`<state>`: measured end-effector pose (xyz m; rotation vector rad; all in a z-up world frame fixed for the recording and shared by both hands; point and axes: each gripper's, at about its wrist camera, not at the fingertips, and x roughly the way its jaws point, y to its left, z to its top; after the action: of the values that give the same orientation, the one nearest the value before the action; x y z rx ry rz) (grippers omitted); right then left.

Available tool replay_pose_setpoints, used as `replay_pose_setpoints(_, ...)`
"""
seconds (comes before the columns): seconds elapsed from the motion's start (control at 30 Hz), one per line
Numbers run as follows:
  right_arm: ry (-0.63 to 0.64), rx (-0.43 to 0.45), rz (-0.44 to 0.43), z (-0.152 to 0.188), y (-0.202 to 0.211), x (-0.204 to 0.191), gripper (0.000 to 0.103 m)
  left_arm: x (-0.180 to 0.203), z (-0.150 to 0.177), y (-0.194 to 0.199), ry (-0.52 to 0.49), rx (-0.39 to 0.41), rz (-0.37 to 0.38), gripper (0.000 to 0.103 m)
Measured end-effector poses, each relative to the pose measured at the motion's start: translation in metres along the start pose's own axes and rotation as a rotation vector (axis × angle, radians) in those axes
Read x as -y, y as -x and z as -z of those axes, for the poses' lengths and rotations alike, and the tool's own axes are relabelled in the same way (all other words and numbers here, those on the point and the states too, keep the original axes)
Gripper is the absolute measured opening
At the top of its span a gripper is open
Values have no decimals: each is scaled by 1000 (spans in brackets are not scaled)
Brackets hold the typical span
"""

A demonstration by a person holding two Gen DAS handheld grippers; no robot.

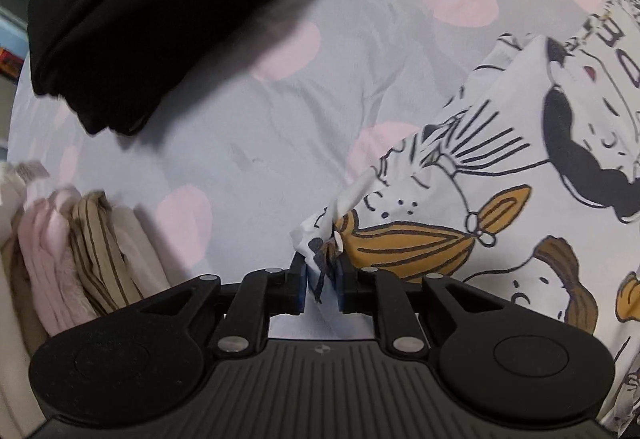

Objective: Fold clothes

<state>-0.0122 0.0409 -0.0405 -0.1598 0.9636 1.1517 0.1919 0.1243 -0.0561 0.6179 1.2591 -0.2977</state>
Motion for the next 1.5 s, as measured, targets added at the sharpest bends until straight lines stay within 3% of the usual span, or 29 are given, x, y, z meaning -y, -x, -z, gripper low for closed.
replay_pose_setpoints(0.03, 4, 2, -11, 1, -1, -1, 32, -1, 1, 1, 8, -6, -7, 18)
replay_pose_setpoints(0.1, 12, 4, -35, 5, -1, -4, 40, -2, 5, 3, 25, -15, -23, 34)
replay_pose_setpoints(0.17, 31, -4, -67, 10, 3, -10, 40, -4, 12, 15, 42, -3, -40, 42)
replay_pose_setpoints(0.3, 73, 1, -64, 21, 20, -17, 42, -1, 33, 50, 74, 43, -45, 42)
replay_pose_setpoints(0.47, 22, 32, 81, 38, 48, 3, 42, 21, 72, 85, 125, 103, -16, 41)
replay_pose_setpoints(0.57, -48, 65, 195, 49, 68, 26, 42, 40, 97, 95, 152, 121, 14, 32)
replay_pose_setpoints(0.67, -141, 87, 315, 66, 87, 52, 42, 61, 120, 92, 162, 88, 13, 27)
replay_pose_setpoints(0.77, -239, 102, 380, 85, 103, 74, 42, 77, 141, 82, 180, 60, 24, 25)
replay_pose_setpoints(0.93, -338, 103, 381, 111, 112, 92, 40, 95, 171, 61, 170, 41, 28, 23)
replay_pose_setpoints(1.03, -349, 81, 377, 119, 103, 95, 19, 104, 180, 51, 144, 34, 21, 22)
replay_pose_setpoints(1.07, -345, 71, 391, 121, 102, 95, 5, 105, 180, 49, 137, 29, 14, 22)
replay_pose_setpoints(1.17, -325, 49, 402, 125, 106, 92, 3, 105, 184, 43, 139, 9, 20, 13)
replay_pose_setpoints(1.3, -349, 8, 418, 131, 105, 96, 2, 103, 193, 25, 143, -104, -22, 8)
replay_pose_setpoints(1.5, -359, 5, 406, 139, 123, 96, 10, 101, 193, 40, 153, -59, -41, 8)
